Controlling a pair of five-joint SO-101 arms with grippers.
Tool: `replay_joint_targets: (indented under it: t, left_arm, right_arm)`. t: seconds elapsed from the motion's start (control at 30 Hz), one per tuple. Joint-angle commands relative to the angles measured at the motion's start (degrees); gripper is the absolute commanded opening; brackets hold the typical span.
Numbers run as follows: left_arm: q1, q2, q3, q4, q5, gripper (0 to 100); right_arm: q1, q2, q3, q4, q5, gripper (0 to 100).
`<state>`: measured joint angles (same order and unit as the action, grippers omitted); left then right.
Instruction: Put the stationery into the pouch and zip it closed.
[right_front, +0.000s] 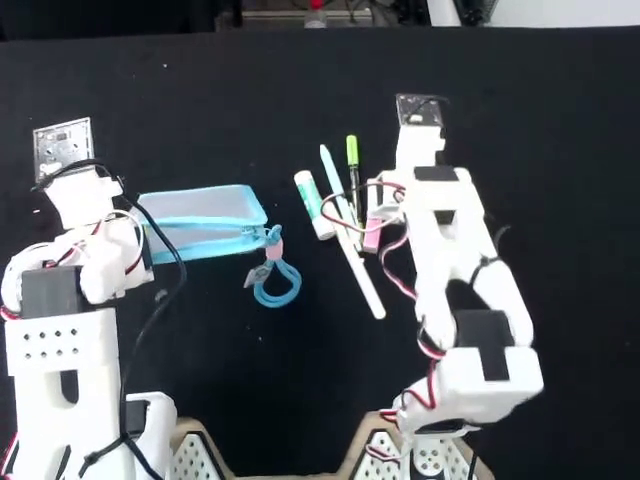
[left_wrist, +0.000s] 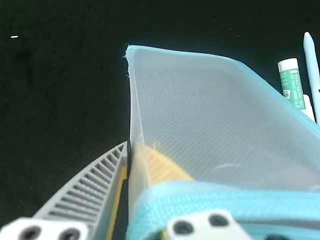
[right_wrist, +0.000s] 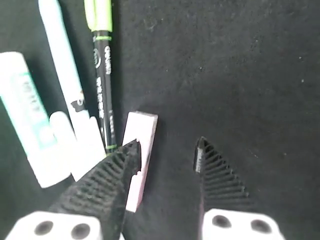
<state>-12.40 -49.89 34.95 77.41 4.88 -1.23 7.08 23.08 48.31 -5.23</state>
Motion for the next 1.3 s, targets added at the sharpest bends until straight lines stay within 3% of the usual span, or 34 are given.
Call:
replay_joint_targets:
  t: [0.0, 0.23, 0.6, 0.77, 0.93, 1.17, 1.27]
  left_arm:
    - [0.0, 1.3, 1.0, -0.7, 1.1, 3]
    - [0.0, 1.3, 2.1, -0.7, 0.8, 3]
    - [-0.5, 1.3, 2.2, -0.7, 0.8, 3]
    - [-0.5, 1.3, 2.2, -0.7, 0.8, 3]
    - [-0.6, 1.3, 2.2, -0.7, 0.8, 3]
    - [-0.6, 1.2, 2.7, -0.8, 0.8, 3]
    - [-0.4, 1.2, 2.7, -0.8, 0.8, 3]
  right_arm:
    - [-1.7, 3.1, -6.0, -0.9, -3.0, 17.0]
    - [-5.2, 7.5, -8.9, -0.9, -3.1, 16.7]
    - [1.3, 13.1, -13.1, -0.2, -1.9, 16.5]
    - [1.8, 12.3, -15.3, 7.5, 10.0, 0.5]
    - [1.3, 10.8, -17.9, 17.2, 14.7, 1.1]
    - [1.4, 8.0, -18.7, 24.4, 40.4, 1.1]
    - [1.1, 9.3, -17.6, 24.8, 43.3, 4.1]
